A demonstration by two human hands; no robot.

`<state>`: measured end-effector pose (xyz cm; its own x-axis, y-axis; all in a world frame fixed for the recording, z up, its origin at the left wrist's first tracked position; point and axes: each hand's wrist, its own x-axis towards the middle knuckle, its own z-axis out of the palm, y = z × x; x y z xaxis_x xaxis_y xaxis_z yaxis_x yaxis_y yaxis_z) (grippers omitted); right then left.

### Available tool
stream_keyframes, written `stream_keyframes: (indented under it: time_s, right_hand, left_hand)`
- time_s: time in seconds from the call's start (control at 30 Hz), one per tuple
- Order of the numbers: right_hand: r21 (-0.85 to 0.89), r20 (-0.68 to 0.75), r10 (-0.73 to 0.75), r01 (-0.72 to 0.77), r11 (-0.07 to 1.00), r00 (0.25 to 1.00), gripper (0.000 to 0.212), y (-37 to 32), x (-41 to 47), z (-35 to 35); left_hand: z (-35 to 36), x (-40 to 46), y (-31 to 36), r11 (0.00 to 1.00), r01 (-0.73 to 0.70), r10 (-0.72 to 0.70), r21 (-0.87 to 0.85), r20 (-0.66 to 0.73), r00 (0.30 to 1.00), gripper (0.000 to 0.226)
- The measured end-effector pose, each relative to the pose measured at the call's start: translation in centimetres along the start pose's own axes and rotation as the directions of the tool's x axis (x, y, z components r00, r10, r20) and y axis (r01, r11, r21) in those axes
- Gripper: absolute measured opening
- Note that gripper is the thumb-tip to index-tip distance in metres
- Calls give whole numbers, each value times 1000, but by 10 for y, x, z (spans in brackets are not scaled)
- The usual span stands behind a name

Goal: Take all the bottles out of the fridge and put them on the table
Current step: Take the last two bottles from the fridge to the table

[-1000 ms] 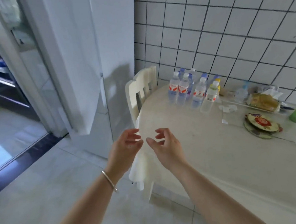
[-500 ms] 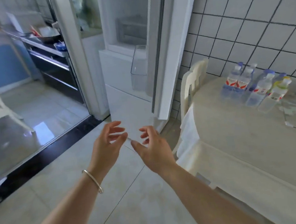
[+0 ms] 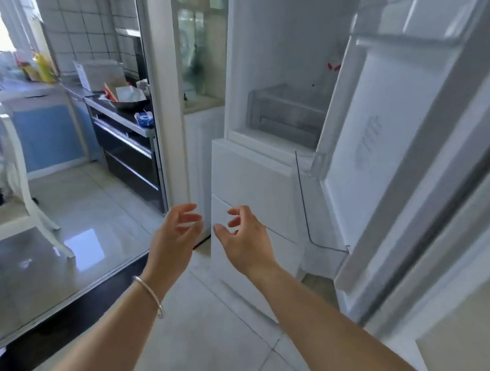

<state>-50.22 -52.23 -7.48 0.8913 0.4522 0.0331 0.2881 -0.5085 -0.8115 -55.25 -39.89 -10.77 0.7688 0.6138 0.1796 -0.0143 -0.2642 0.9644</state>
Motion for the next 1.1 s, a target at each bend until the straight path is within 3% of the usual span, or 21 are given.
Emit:
stream_keyframes:
  time_s: [0.23,0.5,0.63,0.97,1.1]
  right_hand:
    - [185,-212,170,-131,974,962,36,-23,127,19]
    - [341,-388,318,-186,922,865,32,-16,265,42]
    - [391,-456,427,-255,884,781,31,-24,338,43]
    - [417,-691,454,-204,886,562,28,-12,461,-7]
    - [388,-755,414,-162,907,509,27,-3,513,-47]
  left_hand:
    - [12,126,-9,999,10,-9,-44,36,999,25]
    - [53,284,-33,971,29,39,-238,277,960,23]
    - [73,367,-37,976,34,55,-216,392,919,30]
    - [155,505,-19,967,14,139,-255,572,809,23]
    - [200,547,-7,957,-12,189,-289,595,781,24]
